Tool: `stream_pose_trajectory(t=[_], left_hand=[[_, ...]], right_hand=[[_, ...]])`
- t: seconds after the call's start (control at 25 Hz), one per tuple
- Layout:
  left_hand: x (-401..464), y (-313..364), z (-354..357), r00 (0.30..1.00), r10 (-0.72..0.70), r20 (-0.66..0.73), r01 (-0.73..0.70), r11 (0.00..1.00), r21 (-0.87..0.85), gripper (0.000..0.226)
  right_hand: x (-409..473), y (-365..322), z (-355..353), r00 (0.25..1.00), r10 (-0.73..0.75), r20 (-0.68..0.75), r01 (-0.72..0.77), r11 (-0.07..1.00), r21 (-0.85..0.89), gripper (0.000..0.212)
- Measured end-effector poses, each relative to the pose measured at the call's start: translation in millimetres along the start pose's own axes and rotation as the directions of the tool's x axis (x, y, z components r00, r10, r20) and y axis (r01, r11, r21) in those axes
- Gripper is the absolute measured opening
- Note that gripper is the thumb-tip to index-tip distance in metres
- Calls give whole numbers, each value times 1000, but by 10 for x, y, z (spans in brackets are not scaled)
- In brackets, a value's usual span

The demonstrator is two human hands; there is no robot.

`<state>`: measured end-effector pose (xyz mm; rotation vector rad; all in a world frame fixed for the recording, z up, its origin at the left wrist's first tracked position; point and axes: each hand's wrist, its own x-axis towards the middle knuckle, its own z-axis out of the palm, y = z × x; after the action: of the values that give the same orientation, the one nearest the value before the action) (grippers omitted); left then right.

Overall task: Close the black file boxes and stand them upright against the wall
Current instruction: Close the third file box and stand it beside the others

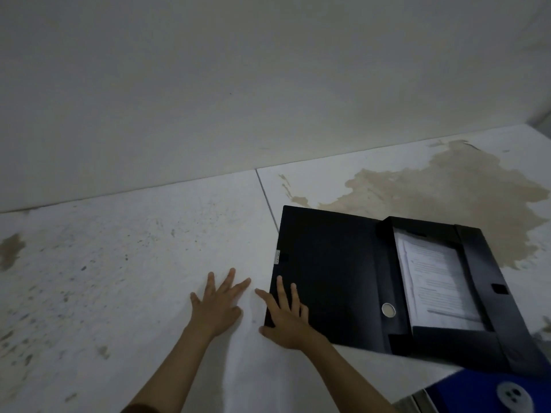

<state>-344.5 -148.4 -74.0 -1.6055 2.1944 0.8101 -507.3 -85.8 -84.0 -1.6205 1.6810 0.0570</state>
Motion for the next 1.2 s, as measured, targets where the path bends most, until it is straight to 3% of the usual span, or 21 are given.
stream_pose_trajectory(t=[0.12, 0.2, 0.28, 0.4, 0.52, 0.6, 0.68, 0.88, 1.04, 1.2], left_hand=[[2, 203, 109, 994, -75, -80, 68, 995, -79, 63], [-6, 403, 164, 986, -94, -141, 67, 981, -182, 60], [-7, 629, 209, 984, -48, -169, -3, 956, -292, 58], [13, 914, 241, 981, -15, -195, -82, 872, -482, 59], [44, 1113, 218, 974, -100, -202, -46, 790, -612, 55], [53, 1187, 184, 970, -160, -184, -6, 739, -674, 53], [77, 1202, 123, 966, -204, -161, 26, 692, -722, 48], [90, 1096, -65, 969, -224, -108, 12, 476, -880, 40], [54, 1117, -129, 950, -195, -243, -108, 525, -844, 39], [-101, 987, -310, 916, -213, -341, -200, 494, -846, 40]], right_hand=[[-152, 224, -188, 997, -65, -39, 68, 996, 55, 69], [-276, 473, -347, 991, -33, -129, 40, 998, 52, 68], [-426, 804, -517, 953, 50, -298, -61, 998, -29, 68], [-617, 1361, -765, 807, 261, -529, -309, 951, -2, 72], [-699, 1724, -841, 781, 477, -403, -444, 878, 179, 74], [-675, 1790, -726, 814, 467, -346, -437, 884, 166, 72], [-646, 1807, -628, 825, 420, -377, -404, 906, 126, 72], [-625, 1823, -619, 830, 412, -376, -370, 911, 181, 71], [-605, 1769, -631, 818, 425, -388, -387, 905, 175, 70], [-491, 1546, -716, 870, 359, -339, -322, 933, 161, 68]])
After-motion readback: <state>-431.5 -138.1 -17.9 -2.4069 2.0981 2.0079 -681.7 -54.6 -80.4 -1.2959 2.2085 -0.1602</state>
